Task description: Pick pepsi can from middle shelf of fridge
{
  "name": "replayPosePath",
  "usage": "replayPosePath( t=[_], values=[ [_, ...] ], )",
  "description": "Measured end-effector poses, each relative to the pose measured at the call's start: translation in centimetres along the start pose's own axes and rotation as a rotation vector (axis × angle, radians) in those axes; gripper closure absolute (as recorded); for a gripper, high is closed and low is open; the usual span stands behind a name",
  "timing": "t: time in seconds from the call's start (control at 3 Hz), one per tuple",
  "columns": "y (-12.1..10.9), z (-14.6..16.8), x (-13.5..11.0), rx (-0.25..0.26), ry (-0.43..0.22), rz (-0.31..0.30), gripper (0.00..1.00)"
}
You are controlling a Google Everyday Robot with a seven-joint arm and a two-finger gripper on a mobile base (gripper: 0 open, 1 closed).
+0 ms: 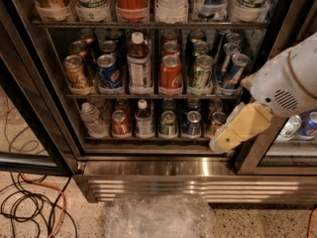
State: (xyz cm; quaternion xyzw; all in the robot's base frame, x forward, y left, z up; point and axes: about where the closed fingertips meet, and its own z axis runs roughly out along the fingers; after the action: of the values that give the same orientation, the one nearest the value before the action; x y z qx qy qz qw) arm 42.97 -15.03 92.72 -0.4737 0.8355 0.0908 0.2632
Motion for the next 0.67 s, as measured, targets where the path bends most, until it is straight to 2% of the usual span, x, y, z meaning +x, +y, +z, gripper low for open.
replayPosePath(
  t=[0.33, 0.67],
  values=[
    [0.43, 0.22, -0.60, -0.023, -0.025, 0.013, 0.00],
    [0.44, 0.22, -0.60, -0.023, -0.025, 0.013, 0.00]
  ],
)
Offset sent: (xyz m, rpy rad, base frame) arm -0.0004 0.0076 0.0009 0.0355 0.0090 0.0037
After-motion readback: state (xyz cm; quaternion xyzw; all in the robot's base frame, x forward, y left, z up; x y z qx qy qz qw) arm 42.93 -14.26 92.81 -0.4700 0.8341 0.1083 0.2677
